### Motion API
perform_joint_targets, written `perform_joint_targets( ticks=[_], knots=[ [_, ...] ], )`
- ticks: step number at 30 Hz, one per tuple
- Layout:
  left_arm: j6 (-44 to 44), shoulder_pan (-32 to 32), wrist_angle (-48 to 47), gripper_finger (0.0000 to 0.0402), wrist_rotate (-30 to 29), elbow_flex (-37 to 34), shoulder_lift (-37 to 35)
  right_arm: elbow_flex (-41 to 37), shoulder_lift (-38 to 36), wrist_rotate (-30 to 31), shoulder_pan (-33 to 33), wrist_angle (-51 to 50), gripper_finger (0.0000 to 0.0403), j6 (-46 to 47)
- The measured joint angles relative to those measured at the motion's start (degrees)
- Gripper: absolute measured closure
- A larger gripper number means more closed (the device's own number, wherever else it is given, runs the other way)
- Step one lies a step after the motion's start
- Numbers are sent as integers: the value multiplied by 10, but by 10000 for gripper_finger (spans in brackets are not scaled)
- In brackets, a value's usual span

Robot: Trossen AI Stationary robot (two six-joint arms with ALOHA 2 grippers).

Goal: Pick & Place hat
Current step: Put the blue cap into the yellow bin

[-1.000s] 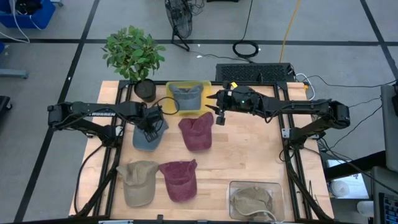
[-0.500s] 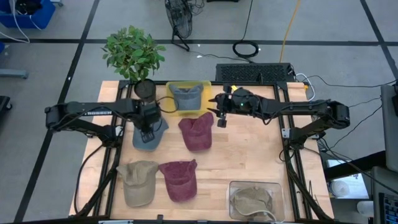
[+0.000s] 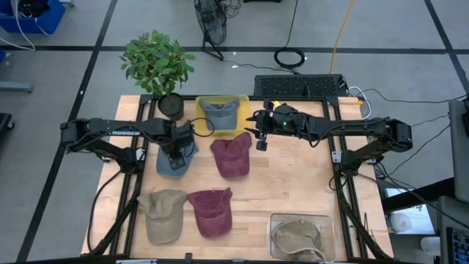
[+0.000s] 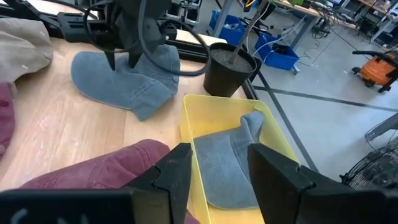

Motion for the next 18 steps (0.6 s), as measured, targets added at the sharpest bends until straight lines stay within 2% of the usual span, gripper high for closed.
perform_joint_targets(
  ticks=[8,14,18],
  knots=[
    [6,0,3,229,1,0,53,0,0,0,0,-6,261,0],
    [17,0,14,231,-9,0,62,0,0,0,0,-6,261,0],
    [19,0,14,269,-9,0,57,0,0,0,0,-4,261,0]
  ],
)
